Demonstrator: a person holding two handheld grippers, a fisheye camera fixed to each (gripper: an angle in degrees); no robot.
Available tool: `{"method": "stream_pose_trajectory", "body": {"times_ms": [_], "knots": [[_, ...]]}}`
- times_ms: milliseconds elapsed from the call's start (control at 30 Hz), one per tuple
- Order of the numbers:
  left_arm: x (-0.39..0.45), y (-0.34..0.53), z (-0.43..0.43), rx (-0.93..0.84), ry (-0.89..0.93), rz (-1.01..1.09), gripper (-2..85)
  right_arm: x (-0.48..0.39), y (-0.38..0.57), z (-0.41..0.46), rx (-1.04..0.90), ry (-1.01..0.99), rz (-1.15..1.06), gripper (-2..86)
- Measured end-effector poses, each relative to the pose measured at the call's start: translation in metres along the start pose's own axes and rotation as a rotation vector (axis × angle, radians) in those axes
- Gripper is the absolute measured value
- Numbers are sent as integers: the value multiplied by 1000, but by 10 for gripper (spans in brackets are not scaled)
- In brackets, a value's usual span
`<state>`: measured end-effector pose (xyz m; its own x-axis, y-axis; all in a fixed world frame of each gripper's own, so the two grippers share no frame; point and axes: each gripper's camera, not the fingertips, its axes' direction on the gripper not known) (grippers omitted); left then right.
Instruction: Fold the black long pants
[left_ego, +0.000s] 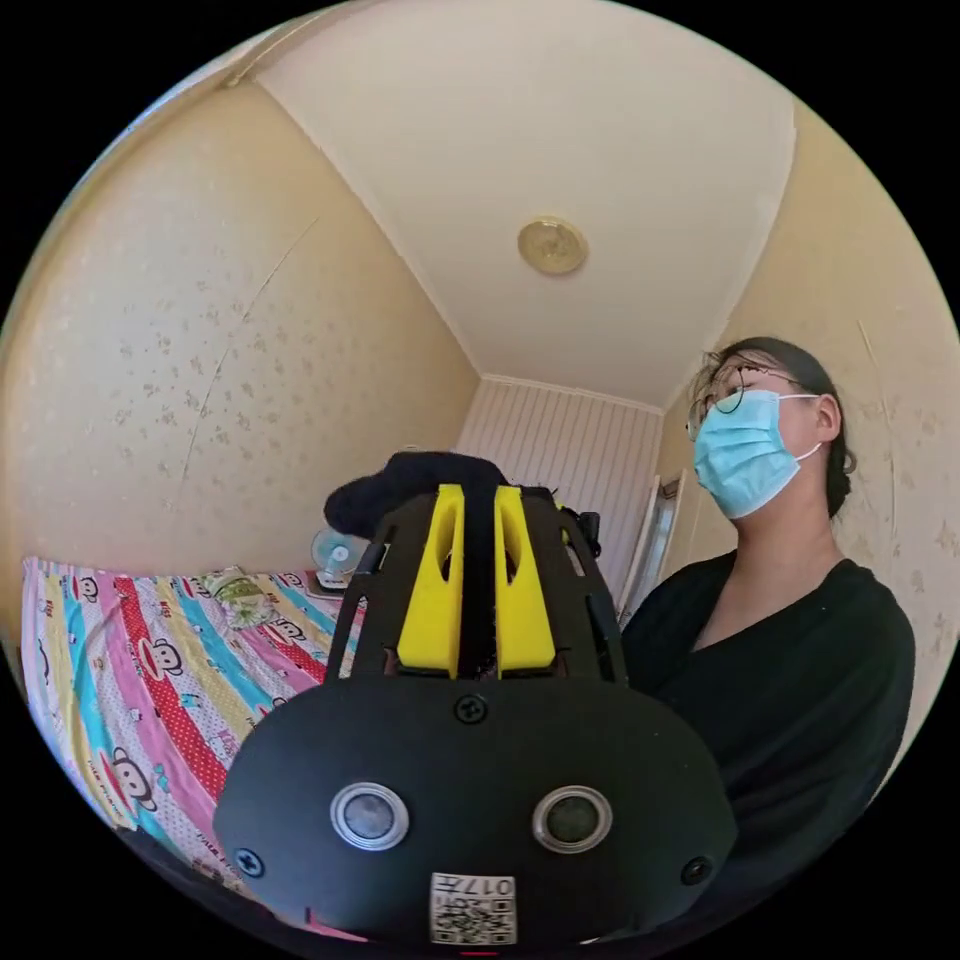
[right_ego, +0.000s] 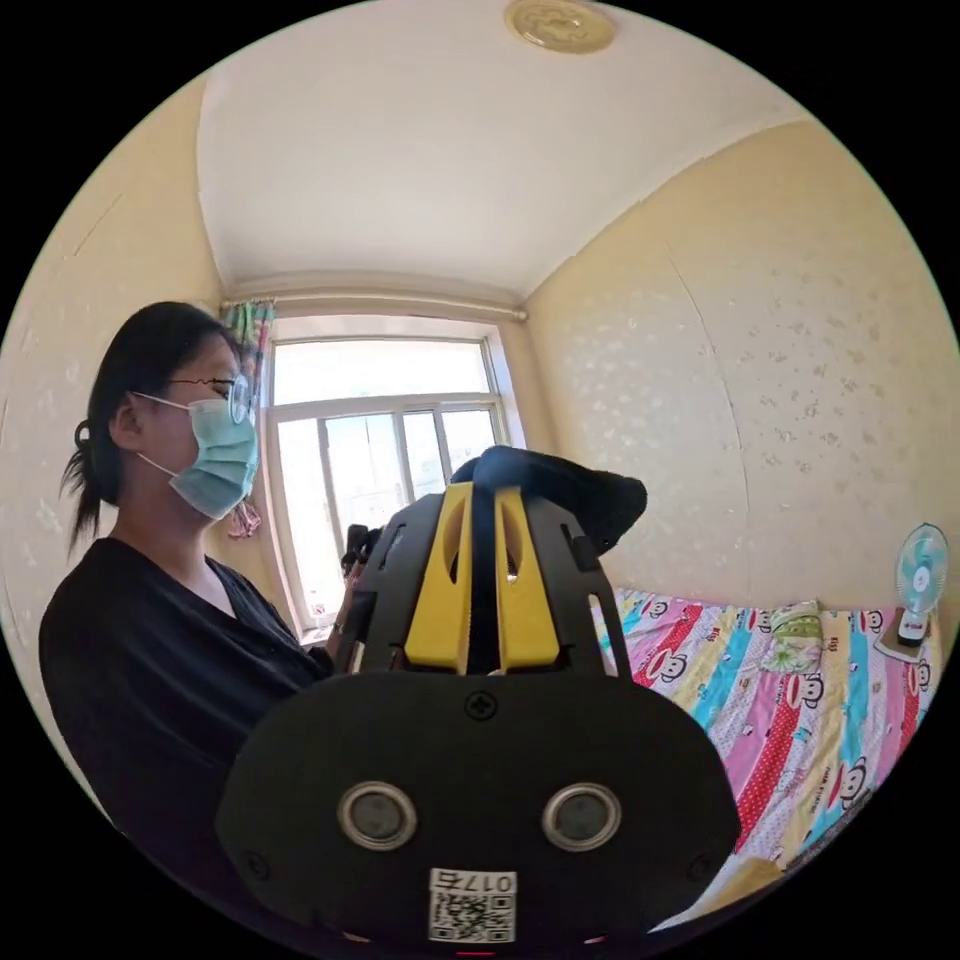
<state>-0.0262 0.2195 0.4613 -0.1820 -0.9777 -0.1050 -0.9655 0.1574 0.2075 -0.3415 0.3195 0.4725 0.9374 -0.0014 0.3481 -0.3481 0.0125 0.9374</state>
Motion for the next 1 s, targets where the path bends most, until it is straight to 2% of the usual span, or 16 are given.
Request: {"method": "stream_pose_trajectory", "body": {"times_ms": [67, 200, 267, 300, 333, 433, 567, 633, 733, 867, 1000], "knots": [[-42, -21, 24, -49, -19, -55, 50, 39, -20, 30, -45, 62, 2, 27], [-185, -85, 104, -209, -136, -114, 58, 187, -71, 128, -153, 180, 72, 39], [-261, -98, 135, -298, -219, -231, 74, 265, -77, 169, -185, 250, 199, 49], [-311, -94, 144, -336, -288, -364, 89, 317, -69, 192, -253, 333, 353, 53], [-351, -80, 143, -363, -362, -476, 108, 363, -48, 207, -339, 428, 533, 50], [-420, -9, 129, -449, -397, -678, 109, 425, 35, 221, -525, 546, 725, 35], [-462, 120, 106, -616, -448, -821, 101, 450, 175, 227, -811, 571, 739, 25], [-478, 221, 88, -768, -455, -995, 101, 455, 288, 215, -1038, 578, 889, 20], [-479, 317, 64, -851, -407, -1216, 107, 445, 390, 183, -1217, 600, 1083, 10], [-480, 361, 53, -879, -375, -1328, 111, 440, 428, 151, -1271, 601, 1204, 6], [-504, 353, 69, -934, -412, -1227, 116, 454, 415, 136, -1325, 675, 1208, 7]]}}
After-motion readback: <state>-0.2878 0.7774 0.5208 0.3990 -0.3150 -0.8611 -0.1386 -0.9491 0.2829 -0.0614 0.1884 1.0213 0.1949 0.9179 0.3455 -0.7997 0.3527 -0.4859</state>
